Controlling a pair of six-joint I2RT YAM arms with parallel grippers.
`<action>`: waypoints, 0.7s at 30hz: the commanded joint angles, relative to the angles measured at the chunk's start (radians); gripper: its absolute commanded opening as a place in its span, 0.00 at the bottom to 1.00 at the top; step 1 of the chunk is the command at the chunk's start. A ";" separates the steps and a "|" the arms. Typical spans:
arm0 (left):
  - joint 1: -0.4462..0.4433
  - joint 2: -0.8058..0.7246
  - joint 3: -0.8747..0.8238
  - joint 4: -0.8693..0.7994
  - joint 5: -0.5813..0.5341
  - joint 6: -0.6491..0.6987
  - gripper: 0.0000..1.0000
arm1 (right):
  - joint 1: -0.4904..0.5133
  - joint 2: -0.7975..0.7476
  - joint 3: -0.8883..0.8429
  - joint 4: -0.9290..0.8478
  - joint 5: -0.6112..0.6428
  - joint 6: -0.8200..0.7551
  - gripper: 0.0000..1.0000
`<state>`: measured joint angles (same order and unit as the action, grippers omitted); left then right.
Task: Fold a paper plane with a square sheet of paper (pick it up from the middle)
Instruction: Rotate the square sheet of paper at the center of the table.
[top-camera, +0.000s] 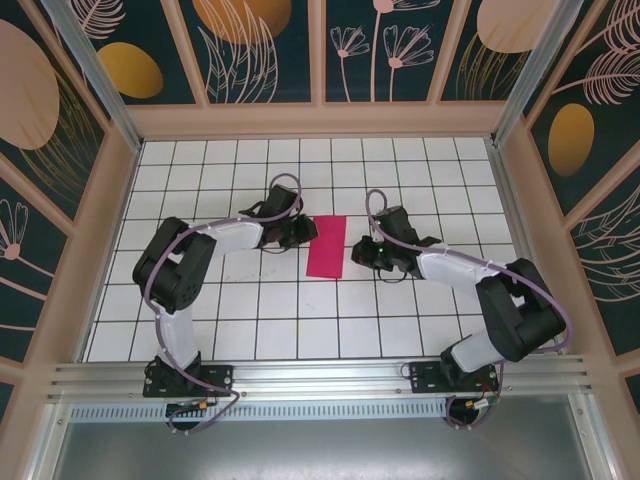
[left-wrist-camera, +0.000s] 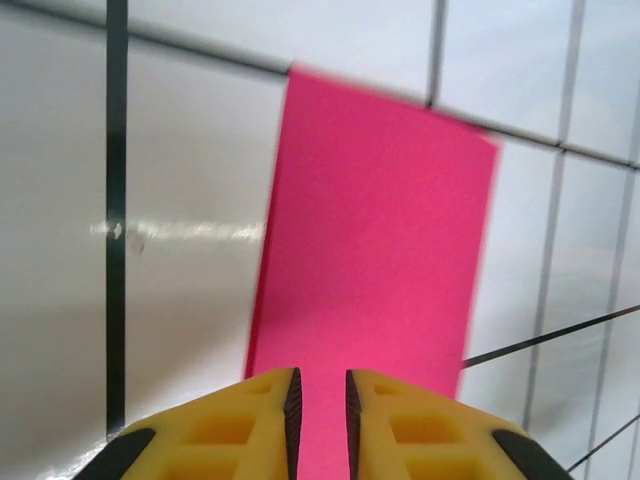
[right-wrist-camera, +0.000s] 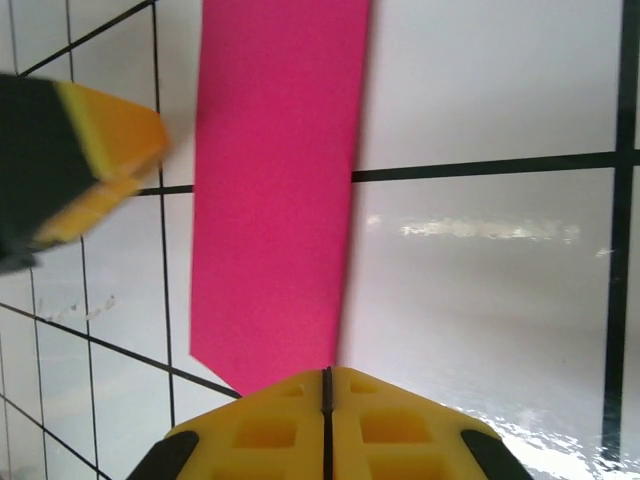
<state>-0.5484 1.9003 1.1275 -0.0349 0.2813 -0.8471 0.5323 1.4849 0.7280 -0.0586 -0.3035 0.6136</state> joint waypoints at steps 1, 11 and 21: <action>0.006 -0.082 0.035 -0.062 -0.063 -0.010 0.27 | 0.009 0.048 0.071 -0.021 0.019 0.024 0.10; 0.019 -0.225 -0.094 -0.042 -0.152 -0.097 0.34 | 0.055 0.176 0.075 0.058 -0.047 0.089 0.05; 0.021 -0.233 -0.139 -0.010 -0.162 -0.117 0.34 | 0.123 0.249 0.102 0.065 -0.050 0.128 0.05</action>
<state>-0.5346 1.6867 1.0058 -0.0586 0.1432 -0.9482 0.6365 1.7004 0.8074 -0.0021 -0.3489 0.7143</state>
